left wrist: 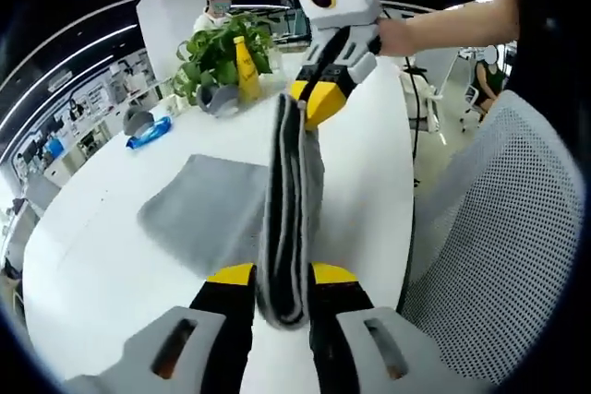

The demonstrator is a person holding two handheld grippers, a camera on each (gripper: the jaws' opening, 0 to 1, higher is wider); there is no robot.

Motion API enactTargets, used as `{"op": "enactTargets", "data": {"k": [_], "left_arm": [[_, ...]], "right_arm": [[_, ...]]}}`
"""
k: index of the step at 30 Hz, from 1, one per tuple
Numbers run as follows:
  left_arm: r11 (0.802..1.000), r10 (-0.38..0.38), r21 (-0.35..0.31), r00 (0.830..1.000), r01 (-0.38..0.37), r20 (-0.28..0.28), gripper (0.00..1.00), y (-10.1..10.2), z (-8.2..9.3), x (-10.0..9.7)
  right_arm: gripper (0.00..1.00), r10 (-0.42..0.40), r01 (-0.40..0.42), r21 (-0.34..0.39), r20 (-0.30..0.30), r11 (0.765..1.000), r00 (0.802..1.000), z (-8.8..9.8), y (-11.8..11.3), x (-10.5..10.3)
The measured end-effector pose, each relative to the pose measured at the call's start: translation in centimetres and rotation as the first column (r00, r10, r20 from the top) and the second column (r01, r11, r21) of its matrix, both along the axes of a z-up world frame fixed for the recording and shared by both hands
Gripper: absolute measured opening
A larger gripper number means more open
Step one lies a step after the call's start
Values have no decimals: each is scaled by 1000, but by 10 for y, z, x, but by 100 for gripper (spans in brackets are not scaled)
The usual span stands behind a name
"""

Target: Fold the towel on the table until its edges align and the towel forms a compact rectangular stack.

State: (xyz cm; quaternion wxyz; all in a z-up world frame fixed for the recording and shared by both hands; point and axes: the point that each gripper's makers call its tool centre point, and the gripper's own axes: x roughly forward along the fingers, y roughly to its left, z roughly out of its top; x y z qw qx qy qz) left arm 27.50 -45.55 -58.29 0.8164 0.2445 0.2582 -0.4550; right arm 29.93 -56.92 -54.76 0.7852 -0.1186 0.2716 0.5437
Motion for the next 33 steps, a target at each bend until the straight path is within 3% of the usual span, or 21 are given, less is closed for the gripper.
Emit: {"op": "enactTargets", "data": {"k": [5, 8, 12, 15, 19, 21, 25, 30, 33], "left_arm": [[997, 54, -48, 998, -54, 13, 21, 9, 7, 10], [997, 33, -65, 999, -30, 38, 15, 4, 11, 10], [995, 36, -94, 999, -33, 21, 11, 3, 12, 10], [983, 57, -172, 998, -57, -3, 9, 0, 19, 13], [958, 83, -271, 995, -94, -49, 8, -1, 29, 14], [940, 85, -326, 995, -96, -50, 7, -2, 40, 14], [877, 70, -471, 995, -97, -75, 7, -5, 68, 10], [776, 14, -625, 993, -85, -117, 6, -11, 97, 2], [716, -39, -693, 987, -80, -154, 5, -13, 110, -5]], "right_arm": [[2, -29, 30, 21, -34, 999, 999, -5, -10, 1], [2, -42, 43, 31, -50, 999, 998, -7, -13, 0], [2, -70, 73, 52, -74, 996, 995, -8, -18, 2], [3, -89, 99, 81, -110, 992, 990, -11, -21, 1], [3, -110, 137, 172, -155, 976, 982, -5, -24, -2], [3, -106, 140, 220, -162, 965, 981, 3, -24, -6], [3, -93, 143, 324, -166, 935, 982, 23, -28, -14], [2, -74, 127, 372, -152, 920, 986, 42, -35, -27], [2, -62, 137, 464, -173, 875, 983, 63, -36, -34]]}}
